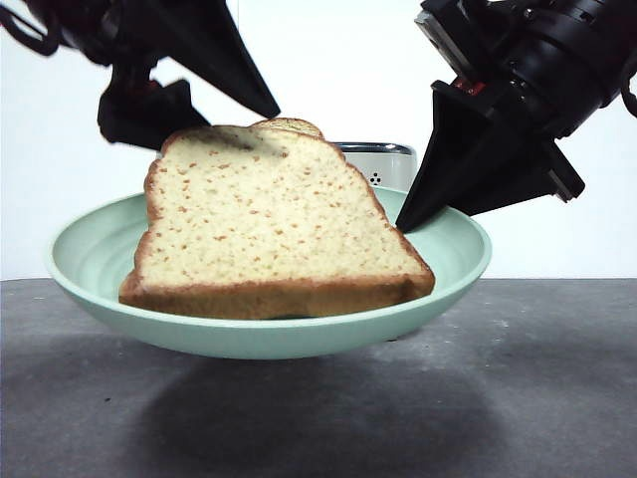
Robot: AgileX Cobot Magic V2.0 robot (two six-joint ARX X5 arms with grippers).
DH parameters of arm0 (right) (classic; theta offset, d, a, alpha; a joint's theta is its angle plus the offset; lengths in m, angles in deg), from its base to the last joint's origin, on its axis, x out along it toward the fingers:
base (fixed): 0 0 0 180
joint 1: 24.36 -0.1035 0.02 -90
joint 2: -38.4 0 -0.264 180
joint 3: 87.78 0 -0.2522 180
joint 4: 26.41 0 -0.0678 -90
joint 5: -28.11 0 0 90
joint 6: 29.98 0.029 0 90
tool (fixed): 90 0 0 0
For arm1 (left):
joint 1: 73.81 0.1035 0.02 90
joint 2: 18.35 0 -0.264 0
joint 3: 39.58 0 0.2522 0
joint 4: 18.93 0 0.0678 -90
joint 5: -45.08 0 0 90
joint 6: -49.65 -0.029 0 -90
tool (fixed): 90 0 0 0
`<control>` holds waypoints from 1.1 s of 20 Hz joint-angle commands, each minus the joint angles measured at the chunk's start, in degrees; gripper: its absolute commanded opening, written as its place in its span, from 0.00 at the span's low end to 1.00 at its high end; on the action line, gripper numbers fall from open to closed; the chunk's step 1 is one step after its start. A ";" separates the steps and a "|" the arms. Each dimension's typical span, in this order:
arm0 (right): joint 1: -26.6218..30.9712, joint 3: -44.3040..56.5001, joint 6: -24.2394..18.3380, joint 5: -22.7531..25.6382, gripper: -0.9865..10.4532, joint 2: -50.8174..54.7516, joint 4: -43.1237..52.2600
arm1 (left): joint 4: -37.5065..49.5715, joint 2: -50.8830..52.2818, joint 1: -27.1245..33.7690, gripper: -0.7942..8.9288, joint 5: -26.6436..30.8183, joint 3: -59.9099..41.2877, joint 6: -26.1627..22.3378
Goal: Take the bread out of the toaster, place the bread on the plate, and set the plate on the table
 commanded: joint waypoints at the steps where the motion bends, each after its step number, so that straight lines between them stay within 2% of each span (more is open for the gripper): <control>1: -0.42 -0.61 0.76 -0.35 0.09 -0.48 0.46 | 0.39 1.60 -1.68 0.38 4.17 2.14 -0.52; 6: -0.42 -0.61 0.85 -0.22 0.09 -0.50 0.50 | 0.31 8.20 -4.02 0.38 13.11 3.45 -0.50; 9: -0.42 -0.61 1.62 0.11 0.09 -1.05 1.16 | 0.00 13.46 -4.11 0.38 16.55 3.45 -0.42; 15: -0.35 -0.61 2.64 1.20 0.09 -7.76 4.94 | -0.39 24.90 -4.11 0.38 21.05 3.48 0.20; 22: 2.43 -0.63 3.74 2.19 0.09 -17.62 10.91 | -2.78 32.76 -4.09 0.38 22.49 3.48 1.66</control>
